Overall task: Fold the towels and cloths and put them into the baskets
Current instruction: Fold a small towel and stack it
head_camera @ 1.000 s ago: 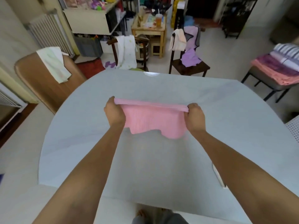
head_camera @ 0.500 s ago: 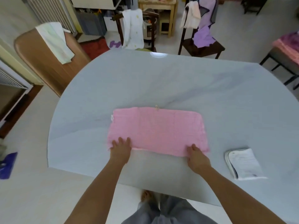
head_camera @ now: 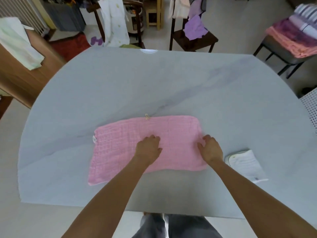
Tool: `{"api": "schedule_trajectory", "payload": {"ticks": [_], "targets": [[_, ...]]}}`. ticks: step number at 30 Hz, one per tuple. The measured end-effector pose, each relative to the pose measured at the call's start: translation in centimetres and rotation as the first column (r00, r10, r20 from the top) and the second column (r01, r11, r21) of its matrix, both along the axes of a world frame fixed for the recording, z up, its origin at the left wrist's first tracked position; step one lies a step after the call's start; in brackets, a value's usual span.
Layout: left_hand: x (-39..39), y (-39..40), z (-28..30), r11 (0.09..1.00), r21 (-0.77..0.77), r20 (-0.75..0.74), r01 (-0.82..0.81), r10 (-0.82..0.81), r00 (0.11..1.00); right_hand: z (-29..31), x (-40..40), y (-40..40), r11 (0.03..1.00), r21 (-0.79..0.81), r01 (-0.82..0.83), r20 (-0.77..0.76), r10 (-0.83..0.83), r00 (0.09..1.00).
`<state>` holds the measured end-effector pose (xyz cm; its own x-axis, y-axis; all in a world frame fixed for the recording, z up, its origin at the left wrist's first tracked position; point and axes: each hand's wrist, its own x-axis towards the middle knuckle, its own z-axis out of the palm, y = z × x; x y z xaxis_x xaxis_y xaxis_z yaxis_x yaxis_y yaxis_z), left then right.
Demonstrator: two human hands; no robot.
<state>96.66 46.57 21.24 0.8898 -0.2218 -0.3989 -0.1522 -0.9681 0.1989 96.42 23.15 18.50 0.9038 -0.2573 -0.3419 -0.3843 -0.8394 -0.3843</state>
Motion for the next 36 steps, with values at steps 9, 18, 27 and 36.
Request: {"api": "schedule_trajectory", "payload": {"ticks": [9,18,27,36], "targets": [[-1.4,-13.3,-4.0,0.907,0.054,0.059,0.417,-0.419,0.906,-2.4,10.8,-2.6,0.98,0.047,-0.193,0.017,0.193,0.981],[-2.0,-16.6,-5.9,0.9,0.061,-0.017,0.431,-0.431,0.902,-4.4,13.5,-4.2,0.928,0.119,-0.354,-0.032,0.36,0.932],[-1.2,-19.9,-4.0,0.95,-0.294,-0.216,0.108,-0.176,0.96,-4.2,11.8,-9.5,0.958,0.279,-0.07,-0.054,0.088,0.995],[0.7,-17.9,0.0,0.78,-0.594,-0.152,-0.198,0.134,0.979,-0.6,11.5,-9.7,0.897,0.419,0.139,-0.019,-0.144,0.989]]}}
